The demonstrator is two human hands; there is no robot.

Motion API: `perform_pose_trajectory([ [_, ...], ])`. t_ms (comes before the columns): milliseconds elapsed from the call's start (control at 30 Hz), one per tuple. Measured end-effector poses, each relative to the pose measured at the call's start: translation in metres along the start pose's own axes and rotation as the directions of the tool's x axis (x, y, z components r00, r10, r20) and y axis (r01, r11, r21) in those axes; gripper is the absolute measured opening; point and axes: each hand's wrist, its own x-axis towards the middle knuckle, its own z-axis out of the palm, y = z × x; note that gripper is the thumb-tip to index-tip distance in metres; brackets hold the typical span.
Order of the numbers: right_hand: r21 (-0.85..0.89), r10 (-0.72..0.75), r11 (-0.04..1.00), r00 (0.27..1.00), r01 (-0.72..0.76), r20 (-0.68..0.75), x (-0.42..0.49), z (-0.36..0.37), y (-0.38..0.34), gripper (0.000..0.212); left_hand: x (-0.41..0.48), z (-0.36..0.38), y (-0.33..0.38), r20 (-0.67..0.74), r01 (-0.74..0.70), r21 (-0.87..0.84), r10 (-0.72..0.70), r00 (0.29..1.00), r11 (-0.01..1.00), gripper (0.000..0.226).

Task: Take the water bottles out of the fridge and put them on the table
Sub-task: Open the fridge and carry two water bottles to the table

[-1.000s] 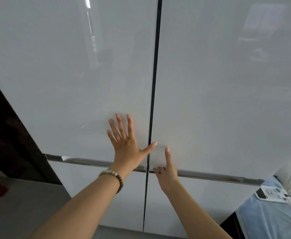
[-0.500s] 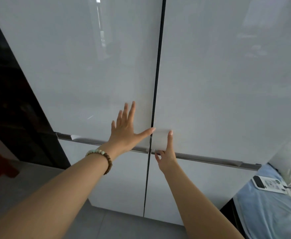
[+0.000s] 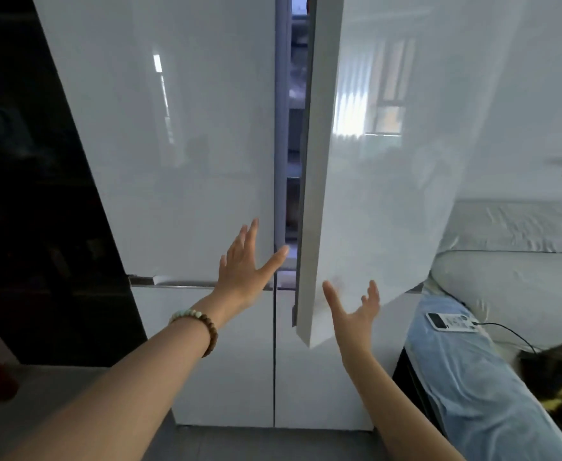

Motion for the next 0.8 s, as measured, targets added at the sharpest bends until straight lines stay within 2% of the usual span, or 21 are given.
perform_pose_trajectory([
  [67, -0.101, -0.303, 0.947, 0.952, 0.306, 0.042, -0.022, -0.022, -0.038, 0.103, -0.012, -0.009, 0.016, -0.02, -0.065, -0.078, 0.063, 0.998, 0.995, 0.085],
  [167, -0.176, -0.564, 0.802, 0.82, 0.571, 0.092, -0.042, -0.051, -0.096, 0.098, -0.027, -0.02, 0.043, -0.031, -0.134, -0.249, 0.13, 0.991, 0.959, 0.074],
  [300, -0.304, -0.791, 0.534, 0.593, 0.789, 0.151, -0.056, -0.086, -0.161, 0.093, -0.04, -0.026, 0.085, -0.035, -0.209, -0.278, 0.208, 0.978, 0.938, 0.075],
  [400, -0.445, -0.851, 0.311, 0.455, 0.839, 0.263, -0.055, -0.103, -0.194, 0.084, -0.042, -0.03, 0.125, -0.061, -0.284, -0.27, 0.278, 0.959, 0.92, 0.073],
  [467, -0.543, -0.832, 0.2, 0.434, 0.815, 0.345, -0.048, -0.113, -0.207, 0.08, -0.041, -0.029, 0.152, -0.085, -0.339, -0.243, 0.328, 0.941, 0.909, 0.068],
  [633, -0.72, -0.767, 0.07, 0.498, 0.691, 0.404, -0.022, -0.157, -0.217, 0.074, -0.033, -0.002, 0.204, -0.079, -0.346, -0.167, 0.337, 0.938, 0.923, 0.067],
  [700, -0.751, -0.774, 0.016, 0.484, 0.66, 0.409, -0.014, -0.18, -0.217, 0.074, -0.03, 0.014, 0.223, -0.075, -0.327, -0.164, 0.319, 0.945, 0.931, 0.069],
  [800, -0.759, -0.782, -0.037, 0.454, 0.649, 0.426, -0.004, -0.216, -0.218, 0.075, -0.03, 0.038, 0.249, -0.079, -0.346, -0.154, 0.337, 0.938, 0.926, 0.059],
])
